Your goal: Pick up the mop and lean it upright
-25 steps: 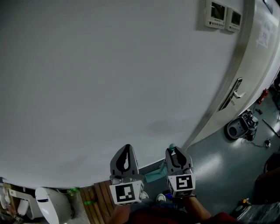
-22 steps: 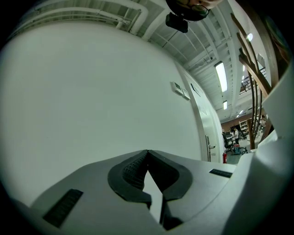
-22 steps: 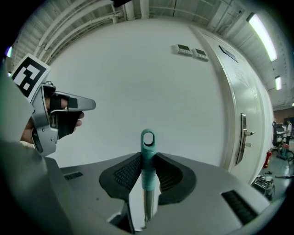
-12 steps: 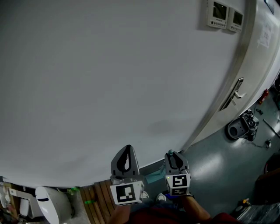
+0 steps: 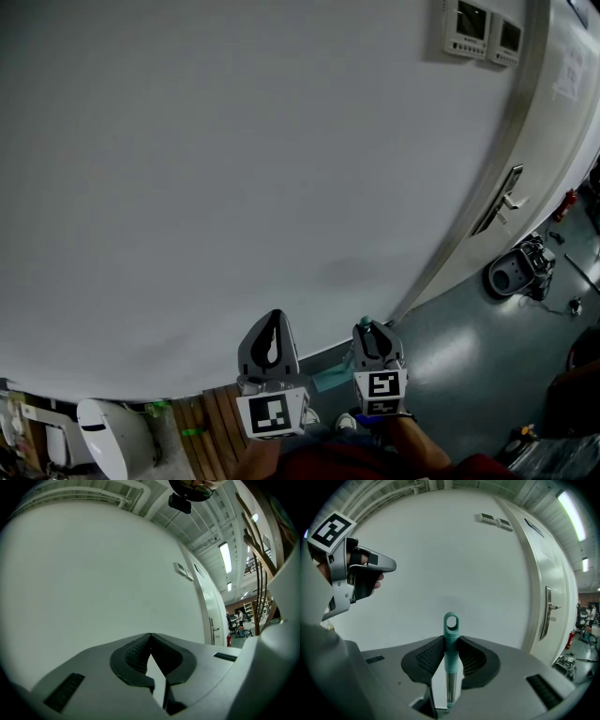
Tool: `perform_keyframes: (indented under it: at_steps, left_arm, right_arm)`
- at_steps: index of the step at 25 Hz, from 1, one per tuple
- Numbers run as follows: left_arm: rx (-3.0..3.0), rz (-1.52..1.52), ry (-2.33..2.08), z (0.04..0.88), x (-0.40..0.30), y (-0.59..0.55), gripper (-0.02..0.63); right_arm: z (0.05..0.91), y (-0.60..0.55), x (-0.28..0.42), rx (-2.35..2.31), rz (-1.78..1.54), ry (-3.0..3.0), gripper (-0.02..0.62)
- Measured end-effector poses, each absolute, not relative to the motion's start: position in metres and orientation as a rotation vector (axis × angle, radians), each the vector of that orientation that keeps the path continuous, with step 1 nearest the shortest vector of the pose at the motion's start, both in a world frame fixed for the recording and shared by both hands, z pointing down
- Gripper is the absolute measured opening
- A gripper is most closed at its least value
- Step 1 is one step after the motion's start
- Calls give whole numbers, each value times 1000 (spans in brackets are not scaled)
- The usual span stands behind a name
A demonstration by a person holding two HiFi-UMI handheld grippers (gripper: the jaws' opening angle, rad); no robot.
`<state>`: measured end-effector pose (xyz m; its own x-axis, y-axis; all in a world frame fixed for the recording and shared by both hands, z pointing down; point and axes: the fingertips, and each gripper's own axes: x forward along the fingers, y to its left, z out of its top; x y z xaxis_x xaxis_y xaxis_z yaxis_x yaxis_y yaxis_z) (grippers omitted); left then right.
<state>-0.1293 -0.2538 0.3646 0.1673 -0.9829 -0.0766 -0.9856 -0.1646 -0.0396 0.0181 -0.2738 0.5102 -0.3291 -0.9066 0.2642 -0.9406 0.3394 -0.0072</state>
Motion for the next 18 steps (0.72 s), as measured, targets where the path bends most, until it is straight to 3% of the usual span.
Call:
perform_keyframes:
  at_steps: [18]
  left_arm:
    - [-2338,95,1980,358,-125,-252,14]
  right_arm:
    - [519,-333,8,1699,149,-2382,107]
